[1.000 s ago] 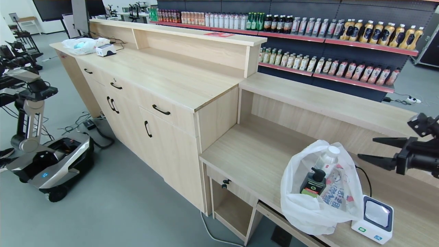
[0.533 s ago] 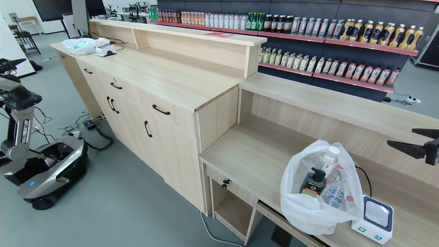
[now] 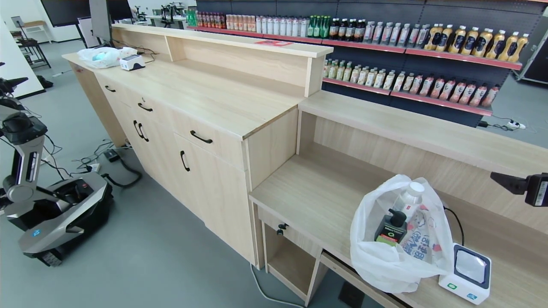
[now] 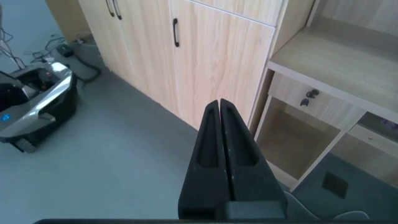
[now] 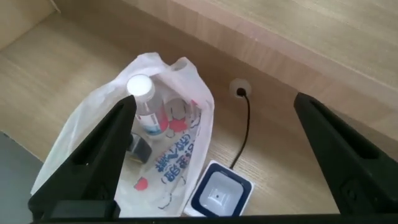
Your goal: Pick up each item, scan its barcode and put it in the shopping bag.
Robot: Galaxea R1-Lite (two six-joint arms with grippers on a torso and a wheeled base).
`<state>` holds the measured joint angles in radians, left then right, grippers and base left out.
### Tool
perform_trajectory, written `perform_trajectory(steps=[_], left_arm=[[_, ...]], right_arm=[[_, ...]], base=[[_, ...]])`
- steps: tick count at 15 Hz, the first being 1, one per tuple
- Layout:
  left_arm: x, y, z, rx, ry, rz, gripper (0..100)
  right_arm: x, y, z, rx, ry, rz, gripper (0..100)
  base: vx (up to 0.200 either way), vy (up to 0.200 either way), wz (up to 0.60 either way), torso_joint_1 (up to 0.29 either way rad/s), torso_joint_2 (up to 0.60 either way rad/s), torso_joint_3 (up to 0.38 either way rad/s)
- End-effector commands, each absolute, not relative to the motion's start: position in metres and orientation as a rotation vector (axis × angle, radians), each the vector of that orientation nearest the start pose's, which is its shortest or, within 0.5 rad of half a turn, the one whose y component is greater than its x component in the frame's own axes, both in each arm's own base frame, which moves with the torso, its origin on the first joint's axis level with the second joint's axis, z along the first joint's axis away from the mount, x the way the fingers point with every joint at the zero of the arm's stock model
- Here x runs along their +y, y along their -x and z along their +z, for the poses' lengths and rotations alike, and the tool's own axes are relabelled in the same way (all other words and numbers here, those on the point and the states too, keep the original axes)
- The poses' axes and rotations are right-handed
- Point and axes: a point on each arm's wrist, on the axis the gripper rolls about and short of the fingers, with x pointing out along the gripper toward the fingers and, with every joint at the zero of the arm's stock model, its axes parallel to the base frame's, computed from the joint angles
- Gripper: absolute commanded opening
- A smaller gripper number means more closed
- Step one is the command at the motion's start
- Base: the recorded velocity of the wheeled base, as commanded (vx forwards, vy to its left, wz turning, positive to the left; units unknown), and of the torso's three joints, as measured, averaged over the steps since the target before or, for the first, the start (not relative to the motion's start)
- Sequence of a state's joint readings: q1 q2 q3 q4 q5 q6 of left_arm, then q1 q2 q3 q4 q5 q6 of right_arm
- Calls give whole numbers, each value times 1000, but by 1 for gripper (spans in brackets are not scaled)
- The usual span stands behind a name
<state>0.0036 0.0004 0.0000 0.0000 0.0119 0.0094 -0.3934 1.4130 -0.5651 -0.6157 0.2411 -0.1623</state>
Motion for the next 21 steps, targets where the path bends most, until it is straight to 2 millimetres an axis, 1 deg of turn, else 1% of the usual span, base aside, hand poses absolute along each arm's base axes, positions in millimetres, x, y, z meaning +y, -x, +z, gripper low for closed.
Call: perform_trajectory(steps=[1, 2, 6, 8, 9, 11, 13, 15, 16, 18, 20, 21], left_arm=[[0, 23, 75, 0, -9, 17, 0], [0, 23, 75, 0, -9, 15, 0], [0, 23, 75, 0, -9, 17, 0], [0, 23, 75, 0, -9, 17, 0], [0, 23, 75, 0, -9, 17, 0], [0, 23, 75, 0, -9, 17, 0], [0, 23, 75, 0, -9, 15, 0], [0, 23, 75, 0, -9, 15, 0], [0, 23, 75, 0, -9, 17, 0], [0, 23, 75, 0, -9, 17, 0], [0, 23, 75, 0, -9, 17, 0], [0, 23, 75, 0, -9, 17, 0]], right_arm=[[-63, -183, 195, 155, 106, -150, 100], [-63, -182, 197, 141, 113, -162, 100], [-61, -181, 207, 46, 163, -170, 100], [-59, -181, 207, 56, 159, -237, 100], [-56, -182, 205, 79, 141, -294, 100], [-52, -182, 202, 108, 105, -355, 100], [-50, -176, 197, 165, 98, -365, 100], [-48, -169, 197, 206, 72, -388, 100], [-46, -163, 198, 213, 71, -405, 100], [-39, -156, 197, 209, 61, -385, 100], [-34, -146, 199, 205, 58, -420, 100], [-30, -141, 202, 178, 31, -409, 100]], base=[[0, 0, 0, 0, 0, 0], [0, 0, 0, 0, 0, 0], [0, 0, -600, 5, 2, 5], [0, 0, -600, -5, -2, 9], [0, 0, -600, 7, -2, 2], [0, 0, -600, 2, 2, 0], [0, 0, -600, 0, 2, 2], [0, 0, -600, 0, 2, 10], [0, 0, -600, -2, 2, 2], [0, 0, -600, -2, 2, 2], [0, 0, -600, 2, 2, 2], [0, 0, -600, 2, -7, 7]])
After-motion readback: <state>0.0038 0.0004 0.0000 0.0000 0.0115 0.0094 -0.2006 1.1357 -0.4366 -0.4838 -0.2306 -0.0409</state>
